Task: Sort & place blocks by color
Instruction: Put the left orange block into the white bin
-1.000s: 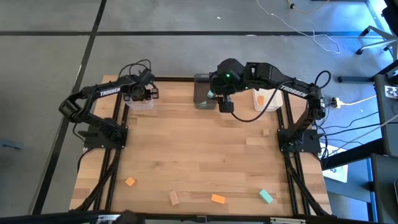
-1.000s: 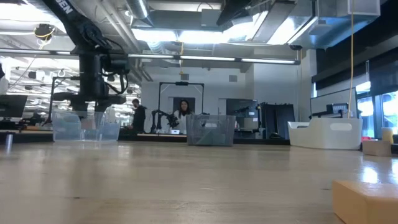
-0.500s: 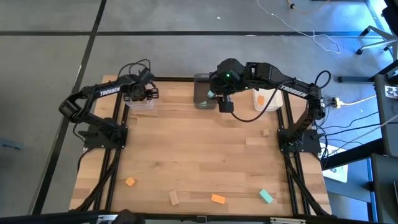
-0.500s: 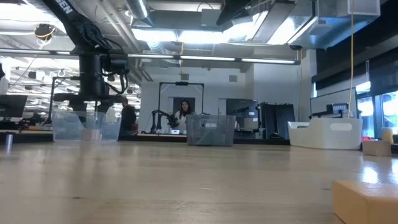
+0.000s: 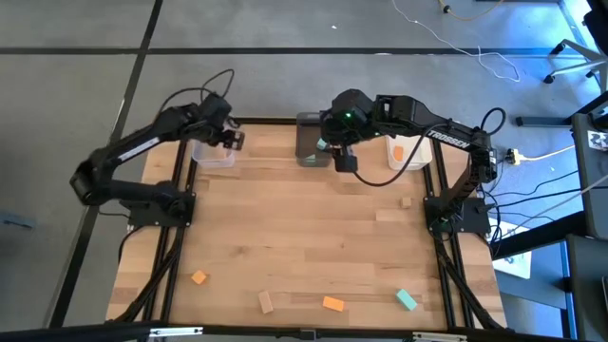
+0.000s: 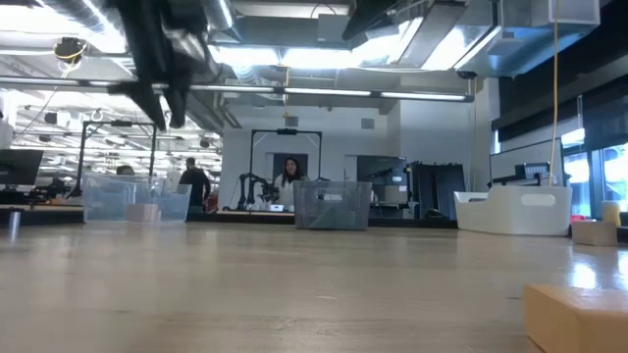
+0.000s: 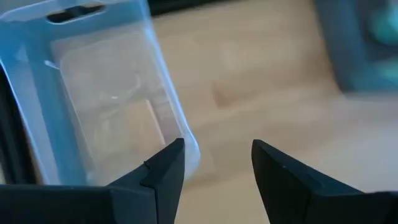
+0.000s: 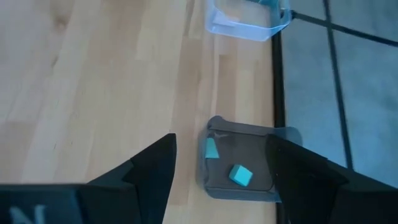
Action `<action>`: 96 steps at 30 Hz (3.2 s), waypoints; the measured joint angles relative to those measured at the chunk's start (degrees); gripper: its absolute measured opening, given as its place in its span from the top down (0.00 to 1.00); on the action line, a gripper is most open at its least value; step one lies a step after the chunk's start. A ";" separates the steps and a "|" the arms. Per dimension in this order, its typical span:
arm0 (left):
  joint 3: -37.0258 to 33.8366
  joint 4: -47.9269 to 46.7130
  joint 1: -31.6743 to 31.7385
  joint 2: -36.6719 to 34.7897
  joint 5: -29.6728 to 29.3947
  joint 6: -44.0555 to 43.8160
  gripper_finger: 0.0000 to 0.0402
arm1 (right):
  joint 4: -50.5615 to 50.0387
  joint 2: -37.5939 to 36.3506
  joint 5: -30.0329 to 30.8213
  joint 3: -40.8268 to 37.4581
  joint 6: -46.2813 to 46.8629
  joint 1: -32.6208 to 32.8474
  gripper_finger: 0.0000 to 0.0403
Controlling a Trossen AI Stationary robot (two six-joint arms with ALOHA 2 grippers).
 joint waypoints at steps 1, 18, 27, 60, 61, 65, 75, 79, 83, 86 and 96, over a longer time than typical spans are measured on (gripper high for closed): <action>1.15 -2.50 -2.02 -1.15 0.09 0.25 0.56 | -0.51 0.00 -0.71 0.00 0.01 0.01 0.39; 4.44 -11.11 -46.79 -6.72 7.54 -20.86 0.56 | -1.01 0.00 -3.23 0.00 -3.29 0.01 0.39; 4.44 -13.76 -67.62 -2.97 12.25 -44.87 0.56 | -0.99 0.00 -3.29 0.00 -3.10 0.01 0.39; 4.44 -5.55 -98.63 26.37 9.95 -79.33 0.56 | 0.14 0.00 -10.70 0.00 3.07 0.03 0.39; 4.44 -5.27 -98.63 27.06 10.18 -79.33 0.56 | 0.14 0.00 -10.70 0.00 3.07 0.03 0.39; 4.44 -5.93 -98.60 29.73 10.65 -79.33 0.56 | 0.17 0.00 -10.68 0.00 3.07 0.03 0.39; 4.14 -7.48 -98.60 32.23 12.61 -79.83 0.56 | 1.30 0.00 -10.66 0.00 3.07 0.01 0.39; 2.47 -7.35 -98.63 32.21 12.76 -80.52 0.56 | 1.91 0.00 -10.66 0.00 3.07 0.01 0.39; -0.21 -5.78 -98.58 32.12 14.69 -80.49 0.56 | 2.32 0.00 -10.66 0.00 3.06 0.01 0.39; -1.10 -5.58 -98.58 31.93 14.65 -80.38 0.56 | 2.30 0.00 -10.66 0.00 3.06 0.01 0.39; -1.59 -2.81 -98.60 32.06 12.56 -80.45 0.56 | 2.56 0.00 -10.66 0.00 3.07 0.01 0.39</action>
